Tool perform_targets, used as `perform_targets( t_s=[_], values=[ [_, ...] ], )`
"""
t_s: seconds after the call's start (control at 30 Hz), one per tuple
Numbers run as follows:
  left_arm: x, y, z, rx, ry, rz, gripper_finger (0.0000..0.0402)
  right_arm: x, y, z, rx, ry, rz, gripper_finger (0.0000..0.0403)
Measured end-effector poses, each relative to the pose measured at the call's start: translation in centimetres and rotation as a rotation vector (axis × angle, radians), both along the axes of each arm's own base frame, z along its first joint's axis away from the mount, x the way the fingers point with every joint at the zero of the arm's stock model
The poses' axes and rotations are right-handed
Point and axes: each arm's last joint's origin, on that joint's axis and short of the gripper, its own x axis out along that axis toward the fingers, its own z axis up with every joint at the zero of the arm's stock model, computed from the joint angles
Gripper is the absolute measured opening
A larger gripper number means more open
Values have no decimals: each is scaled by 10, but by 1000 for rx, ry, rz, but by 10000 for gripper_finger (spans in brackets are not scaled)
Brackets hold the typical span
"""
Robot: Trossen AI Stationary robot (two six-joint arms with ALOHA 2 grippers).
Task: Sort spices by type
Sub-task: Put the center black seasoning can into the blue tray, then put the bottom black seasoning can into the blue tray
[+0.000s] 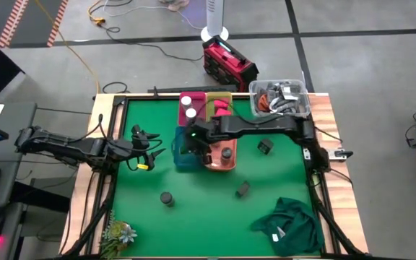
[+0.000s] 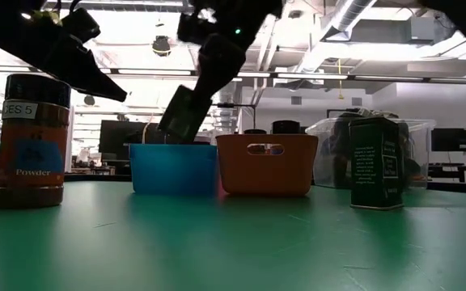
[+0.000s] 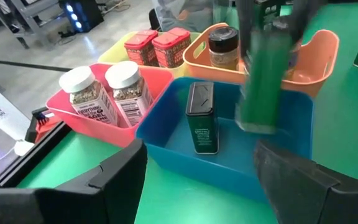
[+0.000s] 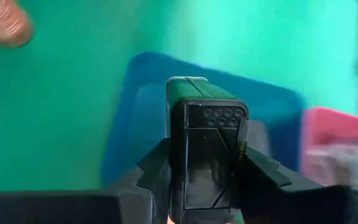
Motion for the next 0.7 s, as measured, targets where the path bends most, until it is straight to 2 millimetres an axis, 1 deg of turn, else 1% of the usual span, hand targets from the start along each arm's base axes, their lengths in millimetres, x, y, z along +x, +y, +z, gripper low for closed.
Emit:
perform_targets(
  t_s=[0.17,0.27,0.37,0.57,0.63,0.7],
  values=[
    [0,0,-1,2,12,0,281,18,0,-23,2,131,51,164],
    [-1,0,-1,2,16,0,281,24,-3,-31,-3,175,57,168],
    [-1,0,-2,5,23,0,281,29,-8,-38,-3,195,48,184],
    [-1,0,-3,5,35,0,281,30,-11,-35,-3,182,41,240],
    [-1,0,-3,5,36,0,281,29,-11,-34,-2,189,40,254],
    [-1,0,-3,5,36,0,281,27,-11,-28,-11,182,37,261]
  ],
)
